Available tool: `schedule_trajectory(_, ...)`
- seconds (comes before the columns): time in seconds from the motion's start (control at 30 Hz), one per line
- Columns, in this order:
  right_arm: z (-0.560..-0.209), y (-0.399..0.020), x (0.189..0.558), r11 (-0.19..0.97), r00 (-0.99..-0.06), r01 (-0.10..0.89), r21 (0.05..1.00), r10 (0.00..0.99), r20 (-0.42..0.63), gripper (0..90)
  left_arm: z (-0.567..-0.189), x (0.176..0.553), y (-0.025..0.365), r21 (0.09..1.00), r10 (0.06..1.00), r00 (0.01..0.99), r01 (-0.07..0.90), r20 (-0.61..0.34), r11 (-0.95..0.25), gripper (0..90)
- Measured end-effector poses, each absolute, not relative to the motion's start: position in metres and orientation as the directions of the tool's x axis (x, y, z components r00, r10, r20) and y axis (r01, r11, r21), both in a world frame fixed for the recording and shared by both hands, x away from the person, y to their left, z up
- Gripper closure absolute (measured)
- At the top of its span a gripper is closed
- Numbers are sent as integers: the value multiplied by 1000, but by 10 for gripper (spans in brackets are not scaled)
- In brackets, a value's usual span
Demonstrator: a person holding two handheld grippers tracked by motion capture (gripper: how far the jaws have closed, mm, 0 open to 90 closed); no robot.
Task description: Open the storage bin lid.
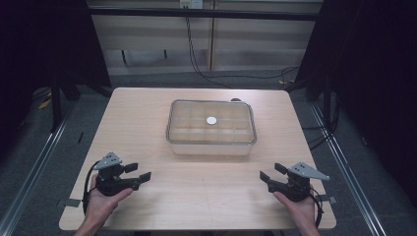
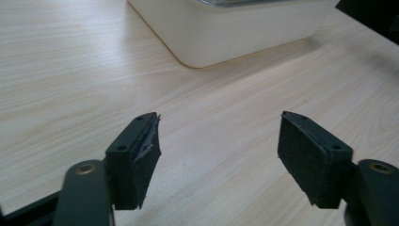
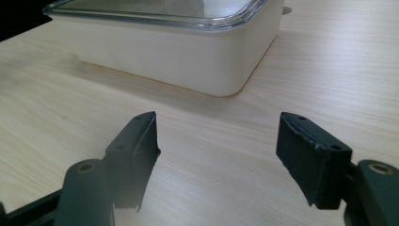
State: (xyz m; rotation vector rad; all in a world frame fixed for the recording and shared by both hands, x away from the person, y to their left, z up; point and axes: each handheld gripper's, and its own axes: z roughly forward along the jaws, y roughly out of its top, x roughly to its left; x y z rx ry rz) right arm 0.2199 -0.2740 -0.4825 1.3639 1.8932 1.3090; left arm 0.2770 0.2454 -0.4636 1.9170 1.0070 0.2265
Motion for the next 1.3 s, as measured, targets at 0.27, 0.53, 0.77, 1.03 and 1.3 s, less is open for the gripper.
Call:
schedule_trajectory(0.27, -480, -276, 221, 57, -416, 492, 869, 892, 177, 253, -465, 279, 245, 786, 727, 645, 566, -236, -248, 348)
schedule_trajectory(0.53, -469, -275, 226, 33, -406, 518, 855, 889, 212, 310, -461, 278, 237, 798, 687, 692, 533, -220, -281, 365)
schedule_trajectory(0.77, -459, -268, 230, 66, -434, 525, 848, 878, 200, 319, -460, 280, 231, 828, 630, 754, 467, -188, -311, 533)
schedule_trajectory(1.03, -448, -258, 246, 98, -462, 505, 858, 870, 172, 326, -446, 283, 223, 841, 590, 785, 439, -187, -316, 498)
schedule_trajectory(1.3, -439, -246, 261, 162, -520, 570, 806, 830, 202, 281, -435, 298, 227, 827, 622, 761, 462, -185, -320, 388)
